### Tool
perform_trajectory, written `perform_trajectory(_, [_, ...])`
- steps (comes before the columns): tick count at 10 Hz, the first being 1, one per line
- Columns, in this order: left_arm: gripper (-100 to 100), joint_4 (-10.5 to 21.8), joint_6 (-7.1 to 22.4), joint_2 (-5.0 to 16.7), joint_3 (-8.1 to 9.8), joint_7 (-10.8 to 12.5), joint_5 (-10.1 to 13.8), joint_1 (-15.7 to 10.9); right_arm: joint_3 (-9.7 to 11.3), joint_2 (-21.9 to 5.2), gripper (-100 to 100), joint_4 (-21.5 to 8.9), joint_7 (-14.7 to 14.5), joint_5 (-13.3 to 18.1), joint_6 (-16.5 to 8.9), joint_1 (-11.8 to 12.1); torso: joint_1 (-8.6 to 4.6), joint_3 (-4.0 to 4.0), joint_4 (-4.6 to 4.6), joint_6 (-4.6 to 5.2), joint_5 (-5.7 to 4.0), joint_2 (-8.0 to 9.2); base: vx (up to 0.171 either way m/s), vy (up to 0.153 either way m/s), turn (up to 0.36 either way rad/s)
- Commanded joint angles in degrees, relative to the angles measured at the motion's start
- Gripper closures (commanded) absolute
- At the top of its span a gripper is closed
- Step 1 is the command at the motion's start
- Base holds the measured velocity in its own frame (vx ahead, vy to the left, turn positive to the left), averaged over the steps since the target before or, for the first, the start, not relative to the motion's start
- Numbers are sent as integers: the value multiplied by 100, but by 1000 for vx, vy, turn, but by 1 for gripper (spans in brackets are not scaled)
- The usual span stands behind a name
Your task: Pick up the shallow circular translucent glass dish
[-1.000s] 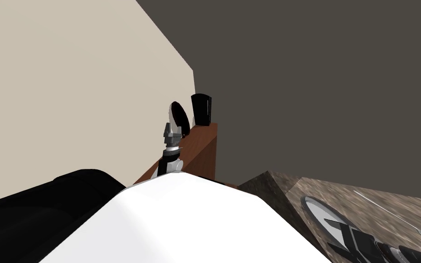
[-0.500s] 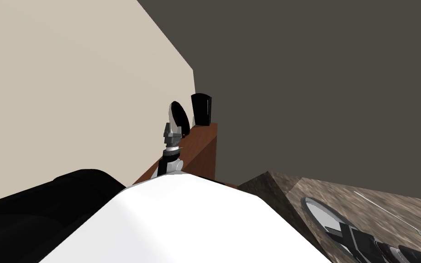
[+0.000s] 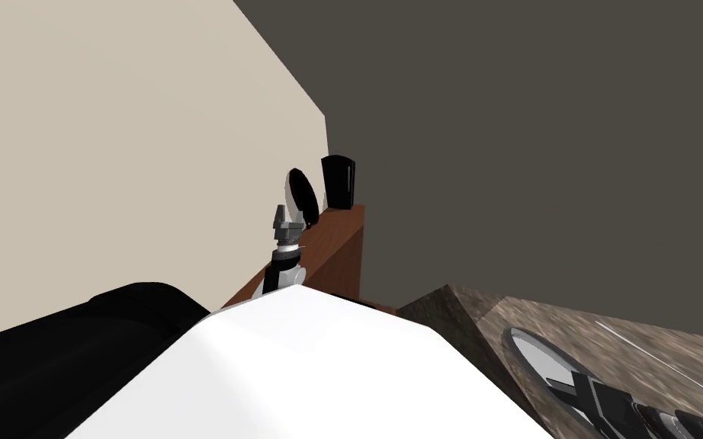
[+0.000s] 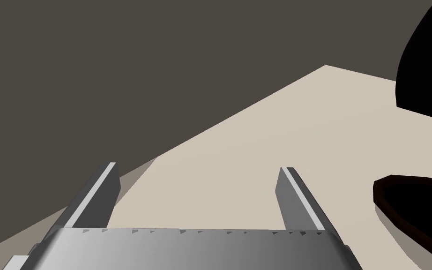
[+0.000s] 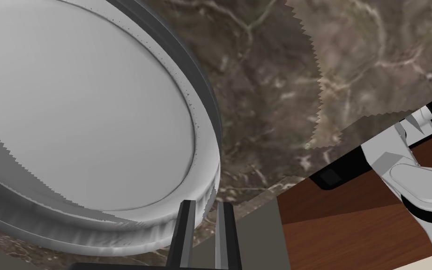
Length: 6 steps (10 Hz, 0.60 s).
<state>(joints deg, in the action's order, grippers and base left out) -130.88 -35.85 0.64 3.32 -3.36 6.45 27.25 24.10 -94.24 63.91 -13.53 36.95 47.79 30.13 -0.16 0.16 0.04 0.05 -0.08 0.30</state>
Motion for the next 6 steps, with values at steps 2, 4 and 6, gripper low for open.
perform_trajectory(2, [0,0,0,0,0,0,0,0,112,-193,100,95,-44,-299,-63,72,2,-3,-1,-1,1,-5,-32,-10,36])
perform_trajectory(4, [0,0,0,0,0,0,0,0,199,-333,100,165,-72,-519,-111,118,8,-5,-2,-3,3,-8,-35,-8,38])
perform_trajectory(6, [0,0,0,0,0,0,0,1,167,-311,0,176,-63,-482,-121,134,7,-7,-3,-3,2,-13,-8,-3,5])
